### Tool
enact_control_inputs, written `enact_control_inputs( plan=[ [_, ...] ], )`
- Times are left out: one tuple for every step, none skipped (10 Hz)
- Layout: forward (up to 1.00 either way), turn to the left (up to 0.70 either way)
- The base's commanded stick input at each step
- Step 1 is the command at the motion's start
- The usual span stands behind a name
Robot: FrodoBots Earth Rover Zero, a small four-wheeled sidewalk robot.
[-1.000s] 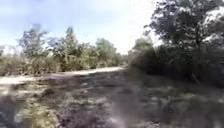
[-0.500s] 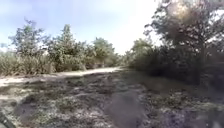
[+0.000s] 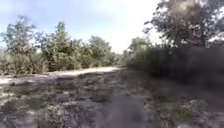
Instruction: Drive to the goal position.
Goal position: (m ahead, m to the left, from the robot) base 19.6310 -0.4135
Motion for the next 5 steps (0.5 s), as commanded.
enact_control_inputs(
  plan=[
    [0.7,0.0],
    [0.7,0.0],
    [0.7,0.0],
    [0.7,0.0],
    [0.7,0.0]
  ],
)
